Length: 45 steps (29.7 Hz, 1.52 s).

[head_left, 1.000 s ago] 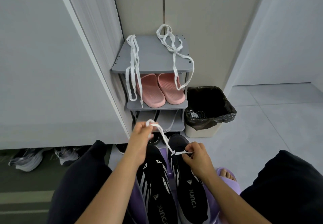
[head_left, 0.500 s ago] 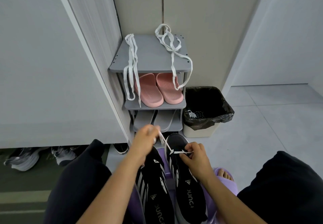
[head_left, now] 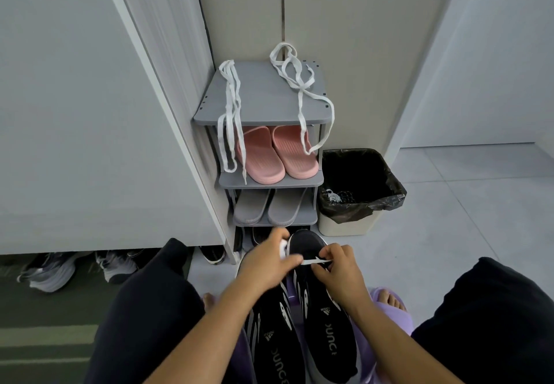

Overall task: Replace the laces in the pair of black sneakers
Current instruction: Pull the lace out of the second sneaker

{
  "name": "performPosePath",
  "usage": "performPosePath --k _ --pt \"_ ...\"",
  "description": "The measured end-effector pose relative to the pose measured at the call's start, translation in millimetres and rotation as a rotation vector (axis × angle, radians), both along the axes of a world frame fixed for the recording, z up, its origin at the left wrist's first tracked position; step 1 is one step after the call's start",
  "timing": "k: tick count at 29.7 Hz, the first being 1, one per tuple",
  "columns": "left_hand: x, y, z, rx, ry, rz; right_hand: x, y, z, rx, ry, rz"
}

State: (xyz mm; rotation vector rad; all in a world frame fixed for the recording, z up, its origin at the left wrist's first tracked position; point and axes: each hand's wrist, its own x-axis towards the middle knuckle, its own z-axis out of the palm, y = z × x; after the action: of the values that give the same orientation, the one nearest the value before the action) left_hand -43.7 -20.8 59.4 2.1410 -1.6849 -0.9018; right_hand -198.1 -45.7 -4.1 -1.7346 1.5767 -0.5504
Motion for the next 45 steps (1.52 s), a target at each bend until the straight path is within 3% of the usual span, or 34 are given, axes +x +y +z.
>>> performPosePath --k 3,5,6,8,10,12,15,17,18,22,24,27,29,30,34,36,37,39,42,45 --pt "-4.5 -1.3 -21.1 0.103 -0.185 -0.121 -0.4 0.2 1.1 0.011 -0.001 -0.001" --pt "-5.4 -4.9 -18.7 0.100 -0.137 -0.107 -1.4 0.0 1.1 0.015 0.002 -0.001" --pt "-2.9 -6.8 -12.6 0.065 0.021 -0.016 -1.6 0.0 1.1 0.019 0.001 -0.003" --pt "5.8 -9.0 9.9 -0.005 0.514 0.300 -1.3 0.2 1.7 0.030 0.000 -0.005" --pt "25.2 -12.9 35.4 -0.184 0.962 0.545 -0.6 -0.1 2.6 0.029 0.011 -0.004" --pt "43.7 -14.8 52.1 -0.395 1.204 0.709 -0.2 -0.2 2.7 0.021 0.023 -0.004" --pt "53.6 -12.7 63.3 -0.577 1.138 0.772 0.4 0.4 2.4 0.016 0.023 -0.005" --pt "42.6 -11.8 62.4 -0.447 1.251 0.758 0.6 0.5 2.7 0.013 0.031 -0.006" --pt "34.2 -11.0 56.8 -0.345 1.173 0.689 0.6 0.1 2.6 0.012 0.037 -0.005" --pt "4.4 -5.4 2.4 0.017 0.147 0.035 0.5 -0.3 1.7 0.005 0.039 0.002" --pt "-5.5 -2.2 -19.6 0.116 -0.074 -0.139 0.7 -0.5 1.2 0.008 0.046 0.000" --pt "-5.2 -5.2 -24.0 0.112 -0.228 -0.114 0.4 -1.2 0.8 0.011 0.052 -0.004" --pt "-3.5 -6.9 -20.8 0.137 -0.180 -0.118 0.0 -1.2 0.5 0.013 0.058 -0.003" --pt "-4.2 -7.2 -17.2 0.105 -0.056 -0.079 0.0 -1.1 0.1 0.013 0.060 -0.001" --pt "5.6 -12.0 15.6 -0.123 0.844 0.496 0.9 -0.4 -0.8 0.015 0.061 0.001" --pt "24.3 -14.3 34.1 -0.298 1.163 0.636 0.5 -0.6 -0.7 0.015 0.062 0.000" --pt "31.2 -14.3 39.0 -0.351 1.226 0.646 0.0 -0.9 -0.6 0.016 0.058 -0.003" --pt "34.0 -11.7 41.6 -0.374 1.164 0.626 0.0 -0.4 -0.9 0.021 0.053 0.000" --pt "25.1 -11.1 37.9 -0.295 1.025 0.607 1.5 -0.1 -0.1 0.013 0.061 0.008" --pt "21.8 -12.8 32.7 -0.163 1.096 0.604 2.2 0.2 -0.1 -0.010 0.055 0.012"
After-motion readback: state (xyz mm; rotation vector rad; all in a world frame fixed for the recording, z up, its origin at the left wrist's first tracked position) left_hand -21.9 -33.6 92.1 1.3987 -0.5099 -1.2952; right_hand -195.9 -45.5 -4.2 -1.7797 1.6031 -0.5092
